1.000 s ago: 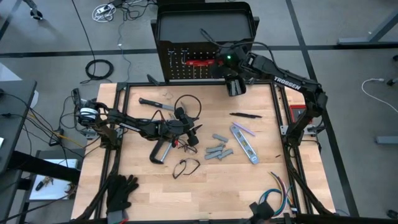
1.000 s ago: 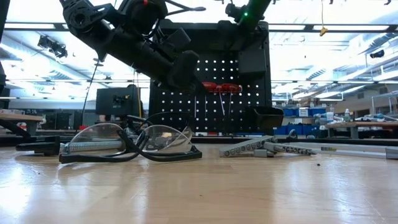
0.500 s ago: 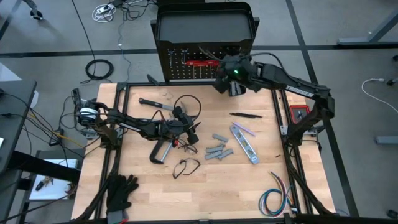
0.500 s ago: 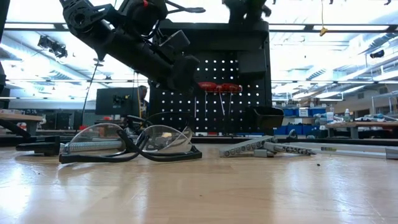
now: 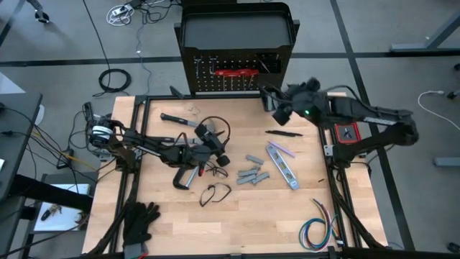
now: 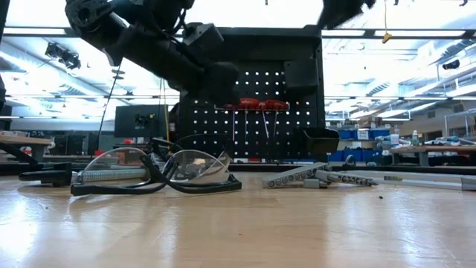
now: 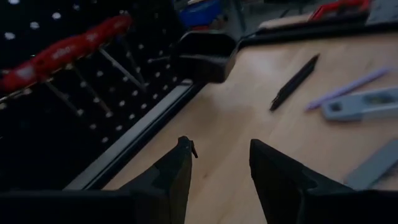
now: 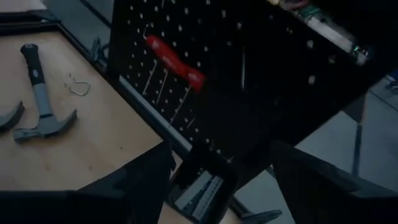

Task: Hang tools onto peg board
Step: Unhang the T-shaped metric hex key

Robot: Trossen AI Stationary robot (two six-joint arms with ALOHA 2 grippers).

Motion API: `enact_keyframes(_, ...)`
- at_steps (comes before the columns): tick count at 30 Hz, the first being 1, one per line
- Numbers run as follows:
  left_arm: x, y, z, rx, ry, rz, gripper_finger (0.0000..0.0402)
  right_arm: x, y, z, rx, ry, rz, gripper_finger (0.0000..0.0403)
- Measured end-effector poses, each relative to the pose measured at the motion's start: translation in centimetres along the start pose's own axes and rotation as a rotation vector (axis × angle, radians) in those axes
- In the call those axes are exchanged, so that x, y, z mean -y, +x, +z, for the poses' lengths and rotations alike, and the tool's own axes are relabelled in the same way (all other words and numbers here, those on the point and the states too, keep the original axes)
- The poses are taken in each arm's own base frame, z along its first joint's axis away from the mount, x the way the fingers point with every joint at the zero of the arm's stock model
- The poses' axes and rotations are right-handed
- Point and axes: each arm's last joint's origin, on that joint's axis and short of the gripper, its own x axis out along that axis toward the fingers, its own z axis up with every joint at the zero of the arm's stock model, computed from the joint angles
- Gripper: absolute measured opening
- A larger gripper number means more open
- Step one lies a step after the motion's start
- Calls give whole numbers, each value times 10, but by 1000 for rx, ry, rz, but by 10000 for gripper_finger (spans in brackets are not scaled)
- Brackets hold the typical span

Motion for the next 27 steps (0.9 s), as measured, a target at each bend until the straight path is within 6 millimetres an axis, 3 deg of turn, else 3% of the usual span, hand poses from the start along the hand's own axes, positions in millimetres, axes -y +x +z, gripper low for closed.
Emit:
enact_keyframes(4, 0, 1, 3, 26, -26, -50, 161, 1, 7, -44, 36, 48, 4, 270)
enact_keyframes(8, -9, -4, 15, 60, -41, -53, 161, 5, 6, -68, 50, 67, 28, 262)
enact_keyframes(13, -33, -18, 52, 149, 30, 40, 161, 16, -3, -65, 95, 93, 30, 259)
enact_keyframes(19, -63, -18, 105, 204, 267, 275, 161, 18, -7, -52, 153, 138, 104, 260)
enact_keyframes(27, -83, -15, 166, 226, 696, 405, 198, -13, 23, -87, 72, 179, 259, 253)
